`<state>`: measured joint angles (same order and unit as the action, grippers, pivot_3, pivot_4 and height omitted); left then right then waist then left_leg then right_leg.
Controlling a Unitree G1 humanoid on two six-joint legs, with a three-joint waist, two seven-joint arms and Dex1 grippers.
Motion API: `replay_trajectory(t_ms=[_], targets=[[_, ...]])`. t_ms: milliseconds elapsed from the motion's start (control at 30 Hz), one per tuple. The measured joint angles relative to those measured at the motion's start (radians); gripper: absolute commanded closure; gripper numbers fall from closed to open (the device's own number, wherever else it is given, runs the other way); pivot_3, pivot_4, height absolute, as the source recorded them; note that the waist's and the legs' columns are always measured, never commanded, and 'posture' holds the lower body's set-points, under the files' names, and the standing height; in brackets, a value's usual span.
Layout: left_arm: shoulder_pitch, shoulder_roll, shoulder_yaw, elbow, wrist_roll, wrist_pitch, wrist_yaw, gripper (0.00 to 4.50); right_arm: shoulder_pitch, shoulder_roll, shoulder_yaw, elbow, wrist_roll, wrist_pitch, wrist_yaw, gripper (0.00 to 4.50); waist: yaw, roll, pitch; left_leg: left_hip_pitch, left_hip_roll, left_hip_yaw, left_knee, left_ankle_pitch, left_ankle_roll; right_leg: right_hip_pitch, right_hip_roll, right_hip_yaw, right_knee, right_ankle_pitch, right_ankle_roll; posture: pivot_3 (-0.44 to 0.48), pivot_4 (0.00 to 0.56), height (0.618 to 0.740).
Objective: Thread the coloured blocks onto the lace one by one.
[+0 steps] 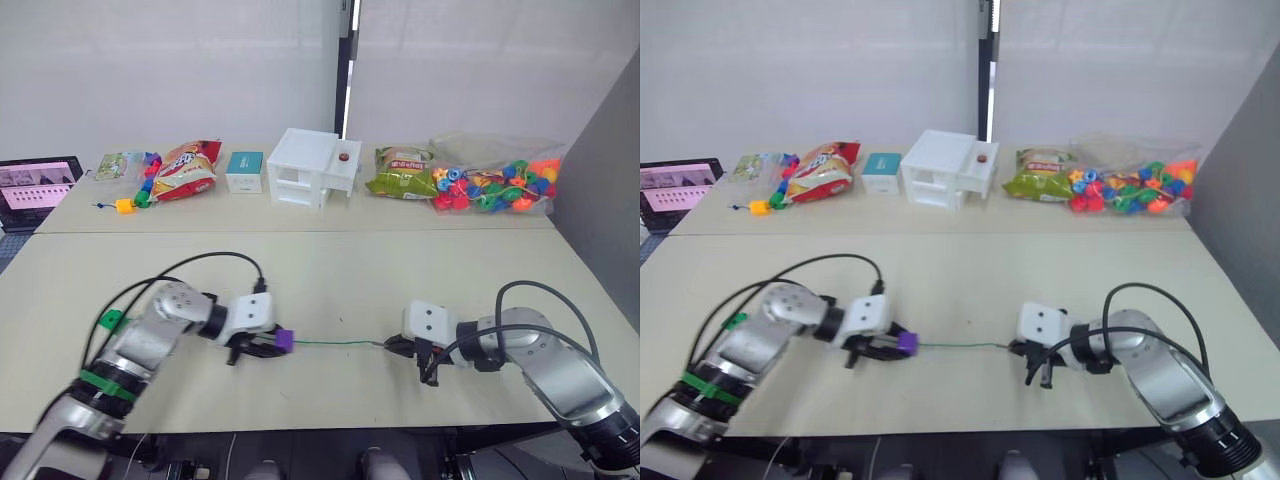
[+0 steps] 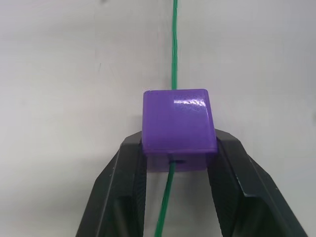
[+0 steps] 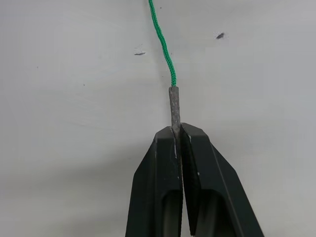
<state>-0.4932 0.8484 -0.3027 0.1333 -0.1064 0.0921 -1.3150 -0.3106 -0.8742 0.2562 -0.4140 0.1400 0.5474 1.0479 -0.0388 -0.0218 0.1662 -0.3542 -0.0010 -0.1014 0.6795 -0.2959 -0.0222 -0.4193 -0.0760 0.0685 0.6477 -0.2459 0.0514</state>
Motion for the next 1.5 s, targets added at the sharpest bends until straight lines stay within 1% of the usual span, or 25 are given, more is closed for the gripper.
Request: replay_trajectory(t_ms=[167, 300, 667, 767, 900, 933, 967, 1100, 1167, 1267, 1400, 1500], targets=[[-0.010, 0.091, 0.046, 0.154, 0.005, -0.124, -0.027, 3.30, 0.000, -0.012, 0.001, -0.003, -0.001, 0.007, 0.015, 4.50, -0.011, 0.000, 0.000, 0.001, 0.001, 0.000, -0.001, 0.000, 0.000, 0.000, 0.001, 0.000, 0.001, 0.000, 0.000, 0.000, 0.150, 0.740], [-0.006, 0.114, 0.073, 0.214, 0.015, -0.176, -0.032, 3.30, 0.007, -0.049, 0.000, 0.007, -0.010, 0.002, 0.019, 4.50, -0.010, 0.001, -0.001, 0.001, 0.001, 0.001, 0.000, 0.000, 0.000, 0.000, 0.001, 0.000, 0.001, 0.000, 0.000, 0.000, 0.150, 0.740], [0.034, 0.114, 0.114, 0.168, 0.015, -0.136, -0.028, 3.30, 0.054, -0.093, -0.063, 0.076, -0.020, -0.047, 0.015, 4.50, -0.010, 0.002, -0.001, 0.000, 0.001, 0.001, -0.001, 0.000, 0.000, -0.001, 0.001, 0.000, 0.001, 0.000, 0.000, 0.000, 0.150, 0.740], [0.040, 0.114, 0.119, 0.160, 0.016, -0.131, -0.027, 3.30, 0.055, -0.091, -0.069, 0.073, -0.017, -0.044, 0.013, 4.50, -0.010, 0.002, -0.001, 0.001, 0.001, 0.001, -0.001, 0.000, 0.000, -0.001, 0.001, 0.000, 0.001, 0.000, 0.000, 0.000, 0.150, 0.740], [0.040, 0.112, 0.121, 0.146, 0.026, -0.119, -0.026, 3.30, 0.050, -0.049, -0.065, 0.030, -0.001, -0.020, 0.008, 4.50, -0.010, 0.002, -0.001, 0.000, 0.001, 0.001, -0.001, 0.000, 0.000, -0.001, 0.001, 0.000, 0.001, 0.000, 0.000, 0.000, 0.150, 0.740], [0.040, 0.106, 0.124, 0.143, 0.025, -0.101, -0.026, 2.27, 0.047, -0.040, -0.060, 0.023, -0.001, -0.014, 0.002, 4.50, -0.008, 0.002, -0.001, 0.000, 0.001, 0.001, 0.000, 0.000, 0.000, -0.001, 0.000, 0.000, 0.001, 0.000, 0.000, 0.000, 0.150, 0.740], [0.041, 0.105, 0.122, 0.139, 0.025, -0.080, -0.030, 1.99, 0.042, -0.035, -0.056, 0.018, -0.001, -0.010, -0.005, 4.50, -0.007, 0.002, -0.001, 0.000, 0.001, 0.001, 0.000, 0.000, 0.000, -0.001, 0.000, 0.000, 0.001, 0.000, 0.000, 0.000, 0.150, 0.740], [0.038, 0.104, 0.127, 0.105, 0.020, -0.001, -0.054, 0.63, 0.028, -0.015, -0.035, -0.008, -0.001, 0.030, -0.020, 4.50, -0.006, 0.002, -0.001, -0.001, 0.000, 0.001, 0.000, 0.000, 0.000, -0.001, 0.000, 0.000, 0.001, 0.000, 0.000, 0.000, 0.150, 0.740], [0.033, 0.109, 0.123, 0.090, 0.026, 0.026, -0.068, 0.02, 0.016, -0.009, -0.030, -0.020, -0.001, 0.048, -0.027, 4.50, -0.006, 0.002, 0.000, -0.001, 0.000, 0.001, 0.000, 0.000, 0.000, -0.002, 0.000, 0.000, 0.001, 0.000, 0.000, 0.000, 0.150, 0.740], [0.002, 0.121, 0.109, 0.065, 0.027, 0.091, -0.103, 0.02, 0.006, 0.004, -0.025, -0.041, 0.000, 0.075, -0.032, 4.50, -0.005, 0.000, 0.000, -0.002, 0.000, 0.000, 0.000, 0.000, 0.000, -0.002, 0.000, 0.000, 0.001, 0.000, 0.000, 0.000, 0.150, 0.740], [-0.104, 0.168, 0.078, 0.023, 0.052, 0.175, -0.160, 0.02, -0.011, 0.034, 0.008, -0.055, 0.000, 0.101, -0.048, 4.50, -0.003, -0.001, 0.001, -0.003, 0.000, 0.000, 0.001, 0.000, 0.000, -0.002, 0.000, 0.000, 0.001, 0.000, 0.000, 0.000, 0.150, 0.740], [-0.190, 0.199, 0.017, -0.024, 0.101, 0.240, -0.220, 0.02, -0.027, 0.054, 0.020, -0.057, 0.000, 0.117, -0.057, 4.50, -0.003, -0.001, 0.001, -0.004, 0.000, 0.000, 0.001, 0.000, 0.000, -0.002, 0.000, 0.000, 0.000, 0.000, 0.000, 0.000, 0.150, 0.740]])
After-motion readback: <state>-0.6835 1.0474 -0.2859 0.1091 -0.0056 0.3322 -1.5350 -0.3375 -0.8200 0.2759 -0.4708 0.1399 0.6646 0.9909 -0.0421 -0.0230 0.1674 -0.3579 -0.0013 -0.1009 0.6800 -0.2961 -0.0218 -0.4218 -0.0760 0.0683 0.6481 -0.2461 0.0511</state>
